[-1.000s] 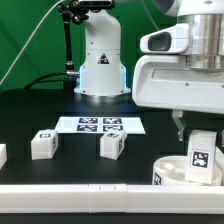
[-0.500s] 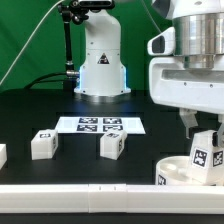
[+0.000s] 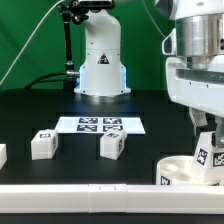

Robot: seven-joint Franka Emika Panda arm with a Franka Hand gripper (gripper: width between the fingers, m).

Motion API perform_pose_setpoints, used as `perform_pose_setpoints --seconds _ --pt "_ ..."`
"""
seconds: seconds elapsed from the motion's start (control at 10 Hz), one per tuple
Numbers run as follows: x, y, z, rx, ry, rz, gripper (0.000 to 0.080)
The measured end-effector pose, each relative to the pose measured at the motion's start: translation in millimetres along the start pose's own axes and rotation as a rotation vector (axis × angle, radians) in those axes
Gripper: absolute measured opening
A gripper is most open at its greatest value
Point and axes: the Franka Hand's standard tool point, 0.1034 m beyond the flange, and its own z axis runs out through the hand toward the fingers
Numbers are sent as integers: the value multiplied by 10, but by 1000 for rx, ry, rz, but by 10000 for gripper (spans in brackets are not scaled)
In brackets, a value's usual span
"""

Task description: Assemble stool

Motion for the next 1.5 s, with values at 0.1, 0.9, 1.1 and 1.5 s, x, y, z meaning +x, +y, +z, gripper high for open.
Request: perform_pose_setpoints --seconds 0.1,0.9,1.1,1.5 --pt "-1 -1 0 1 -2 29 337" --pt "-84 9 11 101 -102 723 337" --pt "-111 12 15 100 -120 762 337" --pt "-122 45 14 139 -144 906 337"
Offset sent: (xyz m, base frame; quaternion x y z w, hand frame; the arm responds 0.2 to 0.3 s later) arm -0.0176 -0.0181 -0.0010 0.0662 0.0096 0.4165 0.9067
